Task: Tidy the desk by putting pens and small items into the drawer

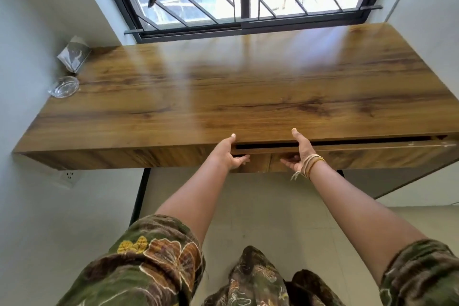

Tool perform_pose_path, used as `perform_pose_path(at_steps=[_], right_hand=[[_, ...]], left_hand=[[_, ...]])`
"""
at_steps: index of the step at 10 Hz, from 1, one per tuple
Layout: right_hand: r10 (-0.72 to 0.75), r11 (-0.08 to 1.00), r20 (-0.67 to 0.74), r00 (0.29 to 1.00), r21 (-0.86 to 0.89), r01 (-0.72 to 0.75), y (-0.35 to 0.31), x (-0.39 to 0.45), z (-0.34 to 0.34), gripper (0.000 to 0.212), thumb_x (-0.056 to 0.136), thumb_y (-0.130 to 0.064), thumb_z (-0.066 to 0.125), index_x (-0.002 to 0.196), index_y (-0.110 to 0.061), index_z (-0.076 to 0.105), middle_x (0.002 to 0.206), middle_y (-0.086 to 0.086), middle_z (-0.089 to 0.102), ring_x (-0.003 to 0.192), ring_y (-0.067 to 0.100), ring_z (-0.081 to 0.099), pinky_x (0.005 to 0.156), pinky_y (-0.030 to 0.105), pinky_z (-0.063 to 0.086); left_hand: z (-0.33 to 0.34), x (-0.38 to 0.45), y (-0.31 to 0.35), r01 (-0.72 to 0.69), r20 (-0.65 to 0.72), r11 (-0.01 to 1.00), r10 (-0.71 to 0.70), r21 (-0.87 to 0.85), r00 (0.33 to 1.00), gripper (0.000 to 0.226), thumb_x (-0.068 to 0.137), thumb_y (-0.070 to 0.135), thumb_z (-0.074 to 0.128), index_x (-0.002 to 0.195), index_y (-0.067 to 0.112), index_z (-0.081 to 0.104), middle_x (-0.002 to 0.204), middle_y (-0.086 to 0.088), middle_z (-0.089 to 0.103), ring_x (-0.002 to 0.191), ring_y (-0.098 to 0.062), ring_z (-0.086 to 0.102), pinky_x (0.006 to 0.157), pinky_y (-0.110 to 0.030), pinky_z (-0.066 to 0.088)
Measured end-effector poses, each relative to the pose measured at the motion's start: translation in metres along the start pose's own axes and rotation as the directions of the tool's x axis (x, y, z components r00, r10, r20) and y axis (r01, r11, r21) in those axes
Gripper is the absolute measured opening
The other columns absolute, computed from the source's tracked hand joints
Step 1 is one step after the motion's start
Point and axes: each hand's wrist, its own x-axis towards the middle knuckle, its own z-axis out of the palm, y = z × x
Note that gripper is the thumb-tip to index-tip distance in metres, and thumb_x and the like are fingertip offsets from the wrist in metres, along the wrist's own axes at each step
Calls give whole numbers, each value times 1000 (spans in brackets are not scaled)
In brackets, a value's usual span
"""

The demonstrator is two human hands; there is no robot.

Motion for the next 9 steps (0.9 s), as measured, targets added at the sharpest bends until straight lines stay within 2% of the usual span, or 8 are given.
perform_pose_path(at_steps=[1, 2, 4, 5, 6, 7, 8, 9], right_hand=[[48, 999, -98, 994, 22, -46, -6, 22, 20, 75, 78, -55, 65, 139, -20, 41, 146, 10, 29, 121, 37, 43, 70, 48, 59], [72, 997, -164, 984, 28, -68, -9, 43, 29, 81, 68, -57, 70, 135, -17, 45, 140, 10, 37, 113, 38, 49, 52, 46, 57], [54, 998, -235, 970, 31, -48, -18, 78, 38, 74, 55, -45, 79, 116, -12, 55, 120, 9, 59, 98, 36, 60, 82, 57, 52], [74, 997, -221, 972, 50, -65, -21, 71, 39, 73, 62, -43, 78, 122, -10, 52, 123, 8, 56, 101, 36, 59, 90, 55, 50], [97, 995, -213, 972, 31, -93, -27, 55, 42, 76, 69, -42, 77, 130, -9, 47, 130, 10, 51, 110, 38, 56, 90, 55, 51], [124, 992, -174, 977, -4, -127, -35, 41, 45, 70, 86, -35, 67, 142, -9, 33, 146, 14, 36, 127, 41, 43, 97, 53, 48], [130, 988, -177, 976, -58, -142, -43, 20, 51, 57, 92, -22, 60, 141, -8, 34, 149, 14, 33, 129, 39, 41, 94, 49, 51], [108, 980, -134, 985, -154, -128, -59, -14, 58, 46, 97, -6, 46, 141, -2, 34, 149, 19, 35, 130, 37, 41, 79, 39, 47]], left_hand=[[18, 10, 16, 75, -114, 997, -74, 6, 991, 85, 78, 22, 79, 145, 3, 30, 151, -34, 21, 137, -56, 25, 98, -59, 47], [26, 16, 22, 102, -138, 994, -95, 45, 986, 85, 78, 25, 80, 144, -2, 33, 150, -36, 24, 136, -54, 29, 97, -56, 48], [39, 29, 26, 89, -163, 993, -76, 78, 984, 76, 78, 19, 80, 139, -1, 40, 147, -38, 28, 134, -57, 31, 94, -58, 49], [39, 26, 23, 59, -179, 995, -45, 76, 983, 77, 78, 20, 80, 141, 3, 38, 148, -33, 29, 134, -55, 31, 92, -58, 50], [38, 16, 20, 19, -190, 990, 8, 140, 982, 76, 78, 23, 79, 140, 6, 39, 145, -26, 34, 131, -52, 38, 92, -57, 51], [35, 9, 16, 17, -148, 891, 57, 454, 987, 61, 90, 27, 67, 140, 5, 38, 139, -21, 47, 125, -42, 51, 101, -54, 45], [37, -6, 15, 42, -100, 758, 31, 650, 994, 48, 100, 23, 49, 143, 4, 37, 134, -22, 55, 129, -41, 48, 107, -53, 39], [44, -26, 21, -34, -52, 604, 125, 796, 991, 41, 101, 23, 37, 137, 5, 44, 120, -13, 68, 116, -33, 61, 98, -45, 46]])
